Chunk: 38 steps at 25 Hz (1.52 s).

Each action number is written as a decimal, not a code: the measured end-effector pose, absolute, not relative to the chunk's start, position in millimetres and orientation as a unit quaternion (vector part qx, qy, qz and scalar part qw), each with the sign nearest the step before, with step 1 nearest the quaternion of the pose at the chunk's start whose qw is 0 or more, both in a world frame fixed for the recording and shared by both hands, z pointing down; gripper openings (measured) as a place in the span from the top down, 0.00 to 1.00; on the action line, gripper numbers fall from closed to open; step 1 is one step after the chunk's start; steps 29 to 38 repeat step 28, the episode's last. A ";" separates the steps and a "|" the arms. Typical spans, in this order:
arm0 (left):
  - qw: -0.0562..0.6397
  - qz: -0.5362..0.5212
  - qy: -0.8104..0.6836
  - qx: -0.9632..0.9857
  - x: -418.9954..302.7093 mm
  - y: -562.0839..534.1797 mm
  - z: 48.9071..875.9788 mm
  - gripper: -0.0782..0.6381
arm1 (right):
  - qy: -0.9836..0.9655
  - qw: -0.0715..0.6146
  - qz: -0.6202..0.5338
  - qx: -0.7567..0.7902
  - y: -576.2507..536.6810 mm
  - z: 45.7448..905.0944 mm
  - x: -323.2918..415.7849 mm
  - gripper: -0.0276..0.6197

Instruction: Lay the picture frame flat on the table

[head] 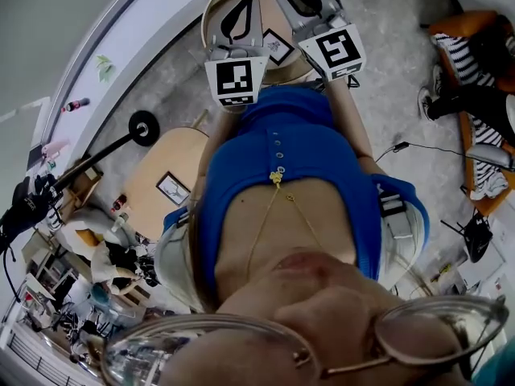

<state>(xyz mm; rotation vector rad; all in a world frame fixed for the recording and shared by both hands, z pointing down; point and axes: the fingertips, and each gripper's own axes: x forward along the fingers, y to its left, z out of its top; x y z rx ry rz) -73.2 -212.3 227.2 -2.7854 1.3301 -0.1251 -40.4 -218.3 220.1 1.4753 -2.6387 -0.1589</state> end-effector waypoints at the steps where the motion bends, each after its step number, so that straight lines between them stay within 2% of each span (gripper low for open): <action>1: 0.026 -0.040 0.430 -0.901 -73.2 -212.8 226.2 0.89 | -0.870 0.057 -0.056 0.486 -218.5 218.4 -40.9 0.96; 38: 0.025 -0.035 0.419 -0.907 -56.5 -206.6 224.5 0.89 | -0.869 0.068 -0.055 0.486 -204.7 221.0 -34.1 0.96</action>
